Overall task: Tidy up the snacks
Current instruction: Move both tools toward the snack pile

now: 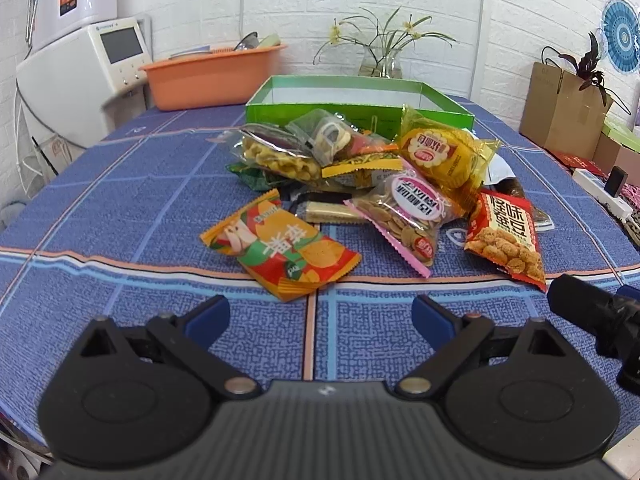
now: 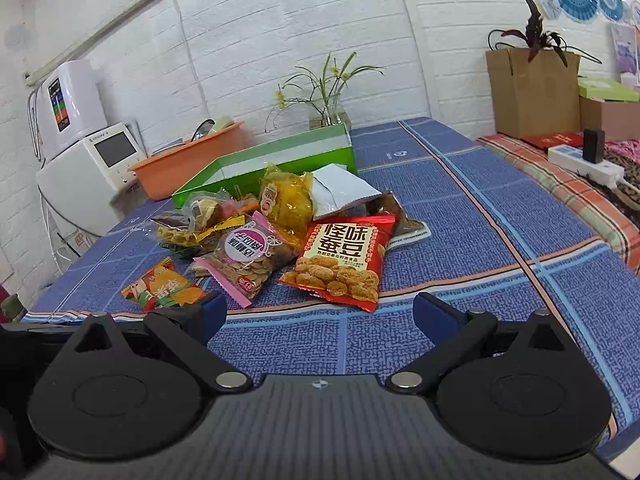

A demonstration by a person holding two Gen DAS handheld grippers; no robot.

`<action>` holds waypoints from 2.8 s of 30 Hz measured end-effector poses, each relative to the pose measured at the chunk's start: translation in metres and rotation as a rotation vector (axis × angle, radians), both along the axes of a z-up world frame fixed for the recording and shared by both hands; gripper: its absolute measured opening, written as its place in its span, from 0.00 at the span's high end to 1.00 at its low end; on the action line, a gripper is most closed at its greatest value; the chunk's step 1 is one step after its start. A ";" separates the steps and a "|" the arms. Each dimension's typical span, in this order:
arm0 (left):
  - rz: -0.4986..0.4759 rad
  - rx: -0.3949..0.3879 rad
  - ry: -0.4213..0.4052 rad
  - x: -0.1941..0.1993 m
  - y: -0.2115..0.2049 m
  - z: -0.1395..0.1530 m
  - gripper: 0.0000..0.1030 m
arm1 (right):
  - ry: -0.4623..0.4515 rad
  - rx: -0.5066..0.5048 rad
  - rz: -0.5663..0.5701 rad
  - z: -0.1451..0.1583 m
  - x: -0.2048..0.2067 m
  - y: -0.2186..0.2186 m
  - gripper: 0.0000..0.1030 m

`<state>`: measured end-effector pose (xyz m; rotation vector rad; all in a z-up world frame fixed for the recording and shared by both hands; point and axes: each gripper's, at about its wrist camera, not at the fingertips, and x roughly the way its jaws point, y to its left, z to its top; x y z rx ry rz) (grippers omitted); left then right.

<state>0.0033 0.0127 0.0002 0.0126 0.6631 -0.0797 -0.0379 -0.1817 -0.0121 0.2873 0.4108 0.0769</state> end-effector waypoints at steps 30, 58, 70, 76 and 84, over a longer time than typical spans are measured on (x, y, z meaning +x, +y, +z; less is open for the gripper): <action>-0.033 0.007 0.023 0.004 -0.004 -0.003 0.10 | 0.053 0.022 0.023 -0.004 0.008 0.001 0.00; 0.031 -0.023 -0.095 0.001 0.017 0.007 0.10 | -0.105 0.061 -0.071 0.006 0.009 -0.015 0.00; 0.007 -0.019 -0.012 0.005 0.009 -0.001 0.10 | -0.059 0.120 -0.004 -0.004 0.007 -0.011 0.00; 0.028 -0.094 0.021 0.009 0.020 -0.003 0.10 | -0.045 0.235 0.010 -0.012 0.007 -0.021 0.00; 0.029 -0.081 0.037 0.011 0.019 -0.005 0.10 | -0.056 0.230 0.026 -0.009 0.005 -0.017 0.00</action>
